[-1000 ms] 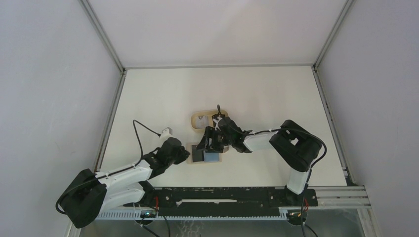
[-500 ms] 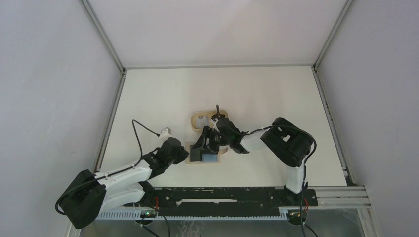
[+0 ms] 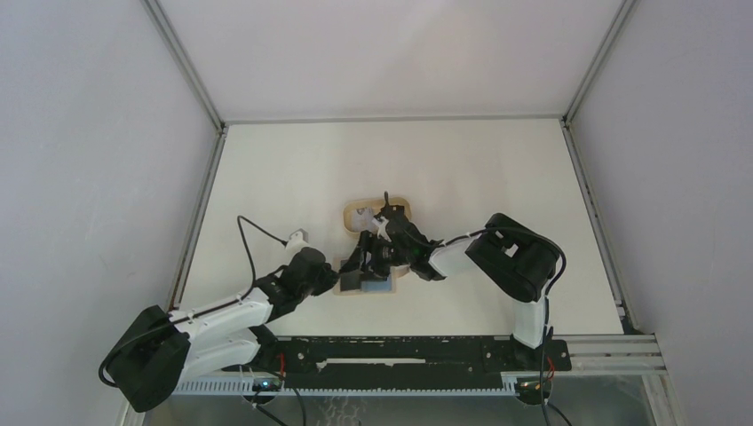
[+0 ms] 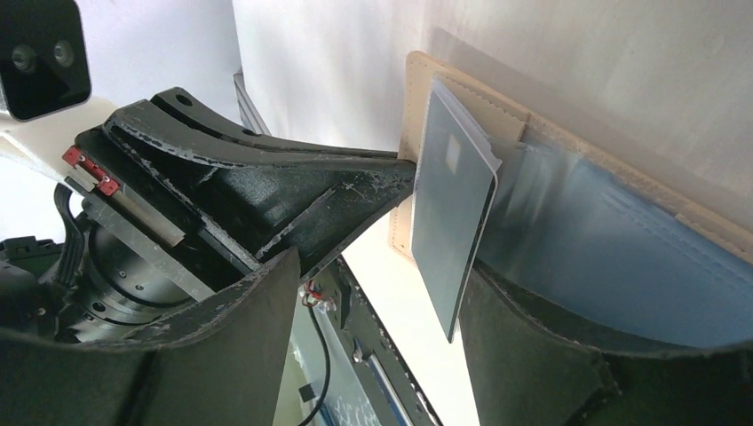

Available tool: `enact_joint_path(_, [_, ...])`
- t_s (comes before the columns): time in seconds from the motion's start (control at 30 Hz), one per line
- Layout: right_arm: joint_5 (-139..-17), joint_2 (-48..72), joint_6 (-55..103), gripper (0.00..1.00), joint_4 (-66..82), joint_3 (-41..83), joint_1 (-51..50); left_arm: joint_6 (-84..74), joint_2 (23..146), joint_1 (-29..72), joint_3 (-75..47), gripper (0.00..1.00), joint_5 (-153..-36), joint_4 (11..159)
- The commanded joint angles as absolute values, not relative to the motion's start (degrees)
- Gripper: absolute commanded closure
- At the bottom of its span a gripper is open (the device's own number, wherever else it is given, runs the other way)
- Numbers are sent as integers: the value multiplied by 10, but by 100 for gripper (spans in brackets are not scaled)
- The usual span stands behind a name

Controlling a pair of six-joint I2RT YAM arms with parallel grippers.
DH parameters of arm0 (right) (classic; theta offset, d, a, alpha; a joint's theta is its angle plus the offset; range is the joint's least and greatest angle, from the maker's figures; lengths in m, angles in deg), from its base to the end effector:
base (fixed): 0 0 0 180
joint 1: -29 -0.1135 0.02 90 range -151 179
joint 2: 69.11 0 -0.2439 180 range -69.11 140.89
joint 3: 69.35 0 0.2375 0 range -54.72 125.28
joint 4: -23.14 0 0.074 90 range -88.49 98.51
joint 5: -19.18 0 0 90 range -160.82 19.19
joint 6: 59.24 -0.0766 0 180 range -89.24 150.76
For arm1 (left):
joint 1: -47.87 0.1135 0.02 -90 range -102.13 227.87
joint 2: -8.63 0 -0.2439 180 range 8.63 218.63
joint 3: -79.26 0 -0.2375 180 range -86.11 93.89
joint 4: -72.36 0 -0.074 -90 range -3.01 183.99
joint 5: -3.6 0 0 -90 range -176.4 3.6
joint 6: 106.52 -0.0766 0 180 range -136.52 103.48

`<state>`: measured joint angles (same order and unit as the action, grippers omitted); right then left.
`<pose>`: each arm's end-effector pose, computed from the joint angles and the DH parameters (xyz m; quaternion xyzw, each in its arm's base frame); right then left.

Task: Take the credit cards out of the card holder

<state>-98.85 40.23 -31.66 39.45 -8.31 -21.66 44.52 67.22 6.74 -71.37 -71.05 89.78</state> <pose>0.2123 0.3158 0.0913 -0.0299 0.8561 0.5093 0.0827 0.1653 -0.1174 0.0982 -0.2078 0.8985 -0.2069 0.3265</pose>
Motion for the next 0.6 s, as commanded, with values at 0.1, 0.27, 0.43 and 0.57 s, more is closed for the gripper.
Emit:
enact_joint_path(0.1, [-1005,397,-343,29,479,-98,-214,444,666,64,-740,100,-714,952])
enact_joint_path(0.27, [-1014,389,-360,30,503,-112,-203,444,666,65,-740,100,-713,953])
enact_joint_path(0.43, [-1021,375,-378,30,528,-131,-189,443,669,64,-739,100,-713,953])
enact_joint_path(0.57, [-1025,368,-384,31,541,-140,-183,443,670,64,-739,100,-714,952])
